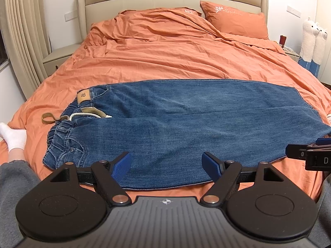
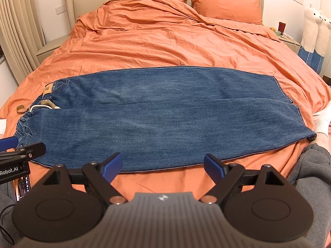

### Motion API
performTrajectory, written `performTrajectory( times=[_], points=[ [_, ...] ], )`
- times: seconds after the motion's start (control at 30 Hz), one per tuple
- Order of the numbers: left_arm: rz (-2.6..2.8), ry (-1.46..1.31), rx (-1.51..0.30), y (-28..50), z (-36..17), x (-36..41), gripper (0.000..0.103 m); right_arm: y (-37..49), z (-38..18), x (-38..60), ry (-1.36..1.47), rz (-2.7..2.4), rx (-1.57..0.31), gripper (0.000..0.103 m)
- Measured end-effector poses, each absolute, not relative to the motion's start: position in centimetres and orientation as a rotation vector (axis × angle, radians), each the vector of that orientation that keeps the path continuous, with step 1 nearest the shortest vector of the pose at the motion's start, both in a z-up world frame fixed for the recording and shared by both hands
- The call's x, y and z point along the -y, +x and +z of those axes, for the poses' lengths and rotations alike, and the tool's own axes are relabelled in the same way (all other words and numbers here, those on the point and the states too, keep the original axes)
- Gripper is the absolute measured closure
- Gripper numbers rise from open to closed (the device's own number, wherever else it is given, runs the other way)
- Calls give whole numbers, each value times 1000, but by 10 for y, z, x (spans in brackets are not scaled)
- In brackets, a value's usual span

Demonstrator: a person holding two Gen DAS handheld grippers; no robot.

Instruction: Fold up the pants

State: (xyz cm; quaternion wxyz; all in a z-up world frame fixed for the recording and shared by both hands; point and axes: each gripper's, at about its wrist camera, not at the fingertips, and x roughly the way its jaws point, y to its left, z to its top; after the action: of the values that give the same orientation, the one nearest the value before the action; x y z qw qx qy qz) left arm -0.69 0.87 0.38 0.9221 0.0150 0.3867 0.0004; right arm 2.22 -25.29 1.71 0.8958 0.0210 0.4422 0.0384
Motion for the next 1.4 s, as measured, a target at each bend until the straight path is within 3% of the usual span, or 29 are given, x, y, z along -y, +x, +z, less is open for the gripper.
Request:
performTrajectory(
  times=[0.8, 1.0, 1.27, 1.4],
  points=[
    [-3, 49, -796, -7, 7, -10, 12, 21, 22, 255, 42, 74, -915, 21],
    [-46, 126, -763, 3, 19, -33, 21, 25, 23, 269, 44, 73, -869, 21],
    [-231, 341, -771, 36, 18, -77, 26, 34, 26, 324, -63, 166, -607, 21],
    [-355, 504, -823, 47, 1, -91, 27, 57, 19, 354, -29, 222, -701, 21]
  ],
)
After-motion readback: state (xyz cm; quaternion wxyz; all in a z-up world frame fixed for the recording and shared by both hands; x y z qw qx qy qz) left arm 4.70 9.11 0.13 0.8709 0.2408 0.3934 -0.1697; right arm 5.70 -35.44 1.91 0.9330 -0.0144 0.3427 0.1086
